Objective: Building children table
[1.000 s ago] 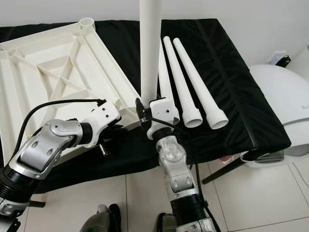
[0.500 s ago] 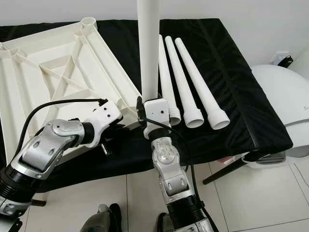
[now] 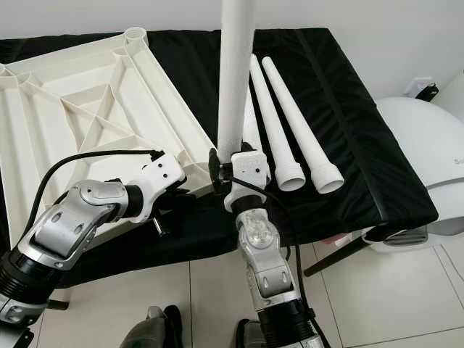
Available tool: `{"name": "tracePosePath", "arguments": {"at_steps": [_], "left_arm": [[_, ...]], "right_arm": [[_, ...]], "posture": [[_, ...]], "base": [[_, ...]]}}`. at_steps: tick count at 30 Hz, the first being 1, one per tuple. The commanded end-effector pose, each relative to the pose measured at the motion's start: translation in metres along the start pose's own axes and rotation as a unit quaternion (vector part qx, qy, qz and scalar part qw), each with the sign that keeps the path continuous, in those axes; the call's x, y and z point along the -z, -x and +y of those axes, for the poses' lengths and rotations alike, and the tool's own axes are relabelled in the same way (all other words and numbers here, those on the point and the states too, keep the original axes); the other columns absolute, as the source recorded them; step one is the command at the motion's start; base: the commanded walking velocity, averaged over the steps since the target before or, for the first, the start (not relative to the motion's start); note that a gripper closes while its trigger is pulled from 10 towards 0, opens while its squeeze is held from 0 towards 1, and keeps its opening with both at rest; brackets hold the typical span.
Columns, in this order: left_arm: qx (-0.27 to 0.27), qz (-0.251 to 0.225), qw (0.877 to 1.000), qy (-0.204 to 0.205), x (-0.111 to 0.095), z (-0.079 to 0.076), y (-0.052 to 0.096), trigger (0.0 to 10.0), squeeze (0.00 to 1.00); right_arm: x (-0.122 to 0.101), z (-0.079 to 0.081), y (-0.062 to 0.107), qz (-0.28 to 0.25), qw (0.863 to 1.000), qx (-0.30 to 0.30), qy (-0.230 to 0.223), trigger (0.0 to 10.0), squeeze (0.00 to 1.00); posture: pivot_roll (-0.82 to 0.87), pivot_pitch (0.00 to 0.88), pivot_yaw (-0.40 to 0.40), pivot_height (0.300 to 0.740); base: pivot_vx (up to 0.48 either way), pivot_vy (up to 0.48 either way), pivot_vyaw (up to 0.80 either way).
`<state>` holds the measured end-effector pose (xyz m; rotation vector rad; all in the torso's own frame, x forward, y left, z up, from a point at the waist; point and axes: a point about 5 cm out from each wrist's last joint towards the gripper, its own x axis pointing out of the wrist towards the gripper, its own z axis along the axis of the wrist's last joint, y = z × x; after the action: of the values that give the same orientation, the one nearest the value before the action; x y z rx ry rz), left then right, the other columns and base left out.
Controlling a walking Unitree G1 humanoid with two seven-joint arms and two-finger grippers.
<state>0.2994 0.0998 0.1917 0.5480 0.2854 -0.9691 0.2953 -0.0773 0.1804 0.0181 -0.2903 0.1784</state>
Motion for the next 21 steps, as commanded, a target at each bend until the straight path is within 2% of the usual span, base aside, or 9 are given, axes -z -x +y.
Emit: {"name": "tracePosePath", "arguments": {"at_steps": [1, 9, 10, 13, 15, 17, 18, 19, 21], "left_arm": [[-0.028, 0.011, 1.000, 0.002, 0.004, 0.008, 0.006, 10.0, 0.00], [-0.030, 0.012, 0.999, 0.003, 0.004, 0.009, 0.006, 10.0, 0.00], [-0.030, 0.011, 0.999, 0.003, 0.004, 0.009, 0.006, 10.0, 0.00], [-0.031, 0.011, 0.999, 0.004, 0.004, 0.009, 0.006, 10.0, 0.00], [-0.032, 0.010, 0.999, 0.005, 0.003, 0.010, 0.006, 10.0, 0.00], [-0.032, 0.010, 0.999, 0.005, 0.003, 0.010, 0.006, 10.0, 0.00], [-0.033, 0.010, 0.999, 0.005, 0.003, 0.010, 0.006, 10.0, 0.00], [-0.033, 0.010, 0.999, 0.005, 0.003, 0.010, 0.006, 10.0, 0.00], [-0.033, 0.010, 0.999, 0.005, 0.003, 0.010, 0.006, 10.0, 0.00]], "right_arm": [[0.022, -0.012, 0.010, 0.057, 0.998, 0.029, -0.012, 10.0, 1.00], [0.015, -0.026, 0.001, 0.046, 0.999, -0.023, -0.010, 10.0, 1.00], [0.013, -0.031, -0.002, 0.041, 0.998, -0.041, -0.014, 10.0, 0.00], [0.010, -0.037, -0.007, 0.036, 0.997, -0.064, -0.017, 10.0, 0.00], [0.004, -0.048, -0.014, 0.024, 0.992, -0.120, -0.023, 10.0, 0.00], [0.004, -0.048, -0.014, 0.024, 0.992, -0.120, -0.023, 10.0, 0.00], [0.001, -0.051, -0.016, 0.022, 0.985, -0.170, -0.028, 10.0, 0.00], [0.001, -0.051, -0.016, 0.022, 0.985, -0.170, -0.028, 10.0, 0.00], [-0.001, -0.053, -0.018, 0.021, 0.977, -0.209, -0.026, 10.0, 0.00]], "posture": [[-0.01, 0.198, 0.000, 0.740], [-0.02, 0.202, 0.001, 0.740], [-0.02, 0.203, 0.001, 0.740], [-0.02, 0.203, 0.000, 0.740], [-0.02, 0.203, -0.001, 0.740], [-0.02, 0.203, -0.001, 0.740], [-0.02, 0.204, -0.003, 0.740], [-0.02, 0.204, -0.003, 0.740], [-0.02, 0.205, -0.002, 0.740]], "base": [[0.000, 0.000, 0.00], [0.000, 0.000, 0.00], [0.000, 0.000, 0.00], [0.000, 0.000, 0.00], [0.000, 0.000, 0.00], [0.000, 0.000, 0.00], [0.000, 0.000, 0.00], [0.000, 0.000, 0.00], [0.000, 0.000, 0.00]]}}
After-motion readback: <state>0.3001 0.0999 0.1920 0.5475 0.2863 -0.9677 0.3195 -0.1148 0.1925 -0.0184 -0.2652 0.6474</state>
